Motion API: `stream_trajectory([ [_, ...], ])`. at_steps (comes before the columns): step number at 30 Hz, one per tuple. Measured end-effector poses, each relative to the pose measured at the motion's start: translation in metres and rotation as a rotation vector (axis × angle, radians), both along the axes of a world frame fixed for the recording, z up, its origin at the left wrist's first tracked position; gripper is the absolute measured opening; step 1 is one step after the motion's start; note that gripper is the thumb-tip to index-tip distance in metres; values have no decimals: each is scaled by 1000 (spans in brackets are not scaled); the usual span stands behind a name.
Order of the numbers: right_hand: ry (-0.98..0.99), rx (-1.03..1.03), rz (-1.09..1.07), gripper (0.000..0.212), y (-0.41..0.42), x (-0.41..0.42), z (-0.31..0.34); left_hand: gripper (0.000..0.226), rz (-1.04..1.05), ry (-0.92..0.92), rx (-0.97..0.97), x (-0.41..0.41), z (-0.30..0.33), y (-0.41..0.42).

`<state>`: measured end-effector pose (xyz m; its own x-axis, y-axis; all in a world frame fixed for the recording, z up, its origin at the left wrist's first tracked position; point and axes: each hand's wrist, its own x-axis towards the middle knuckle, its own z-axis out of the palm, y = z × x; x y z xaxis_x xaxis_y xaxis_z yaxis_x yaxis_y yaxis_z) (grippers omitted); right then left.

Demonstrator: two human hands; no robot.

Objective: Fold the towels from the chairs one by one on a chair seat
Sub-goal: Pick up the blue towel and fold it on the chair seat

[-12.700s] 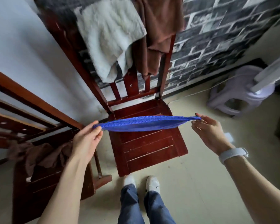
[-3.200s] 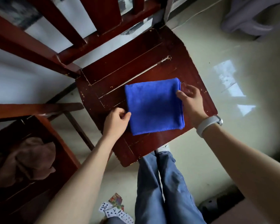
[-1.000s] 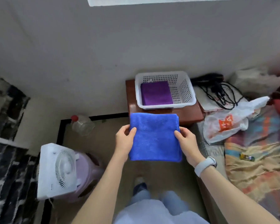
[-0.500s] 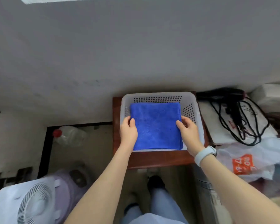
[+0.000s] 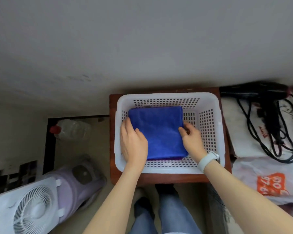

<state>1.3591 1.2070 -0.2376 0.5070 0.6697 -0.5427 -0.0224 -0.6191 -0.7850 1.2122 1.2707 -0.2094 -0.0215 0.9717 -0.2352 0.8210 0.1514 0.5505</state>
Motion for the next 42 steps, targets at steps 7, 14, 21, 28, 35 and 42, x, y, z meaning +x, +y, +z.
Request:
stream_trajectory([
  [7,-960,212,572,46,3,-18,11,56,-583,318,98,10,-32,-7],
  [14,-931,-27,819,57,11,-11,-33,60,-591,414,120,8,-64,6],
  [21,-883,-41,905,61,9,-5,-37,59,-612,438,71,8,-66,7],
  [28,-811,-86,769,45,18,-14,17,51,-535,189,1,-4,-12,8],
  [35,-595,103,978,36,34,-90,87,35,-128,76,135,-90,59,-14],
  [42,-566,195,1519,34,-21,-222,126,36,308,176,-53,-235,88,-141],
])
